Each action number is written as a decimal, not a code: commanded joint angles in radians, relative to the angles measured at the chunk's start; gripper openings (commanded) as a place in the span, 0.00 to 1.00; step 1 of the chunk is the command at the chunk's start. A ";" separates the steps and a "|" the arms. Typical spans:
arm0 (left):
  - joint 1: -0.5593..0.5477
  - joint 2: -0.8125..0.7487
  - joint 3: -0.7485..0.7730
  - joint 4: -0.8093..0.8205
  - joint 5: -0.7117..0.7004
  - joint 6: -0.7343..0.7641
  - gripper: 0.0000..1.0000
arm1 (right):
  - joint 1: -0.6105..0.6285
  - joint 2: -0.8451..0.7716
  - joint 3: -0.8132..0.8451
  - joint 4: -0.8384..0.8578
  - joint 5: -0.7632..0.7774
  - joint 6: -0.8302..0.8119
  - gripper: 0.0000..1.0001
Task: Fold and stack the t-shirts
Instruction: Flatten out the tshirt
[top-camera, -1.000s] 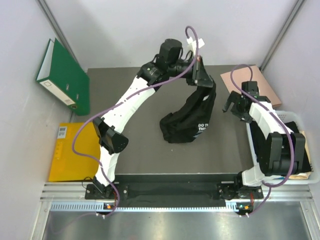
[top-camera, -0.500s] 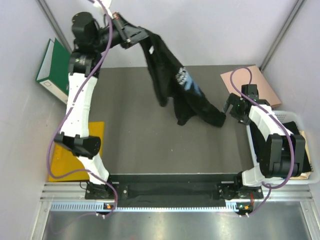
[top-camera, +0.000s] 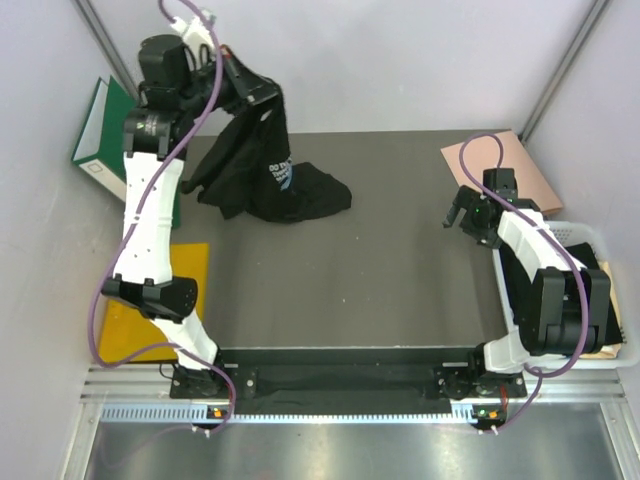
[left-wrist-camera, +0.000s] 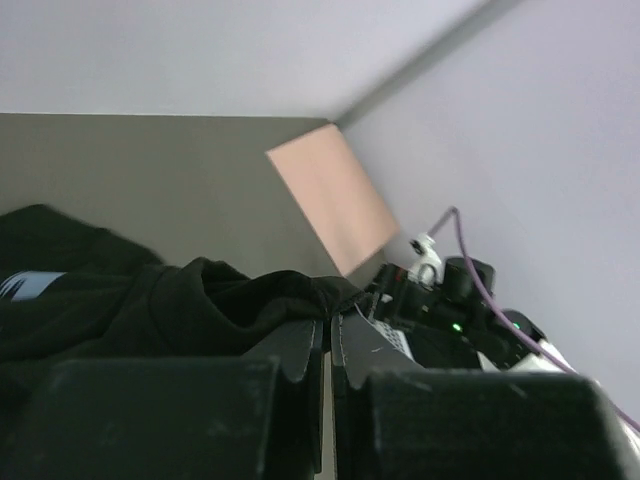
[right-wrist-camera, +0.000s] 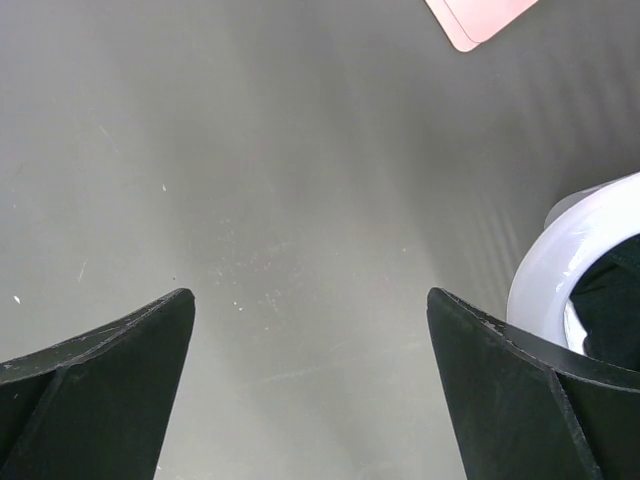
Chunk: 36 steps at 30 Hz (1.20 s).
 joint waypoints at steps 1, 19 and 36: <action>-0.140 0.066 0.043 0.227 0.192 -0.089 0.00 | -0.018 0.002 0.000 0.037 0.026 -0.004 0.99; -0.351 0.166 0.189 0.921 0.452 -0.670 0.00 | -0.018 -0.021 -0.042 0.034 0.085 -0.013 1.00; 0.089 -0.391 -1.137 0.128 -0.170 -0.140 0.00 | 0.003 0.019 -0.007 0.034 0.043 -0.036 1.00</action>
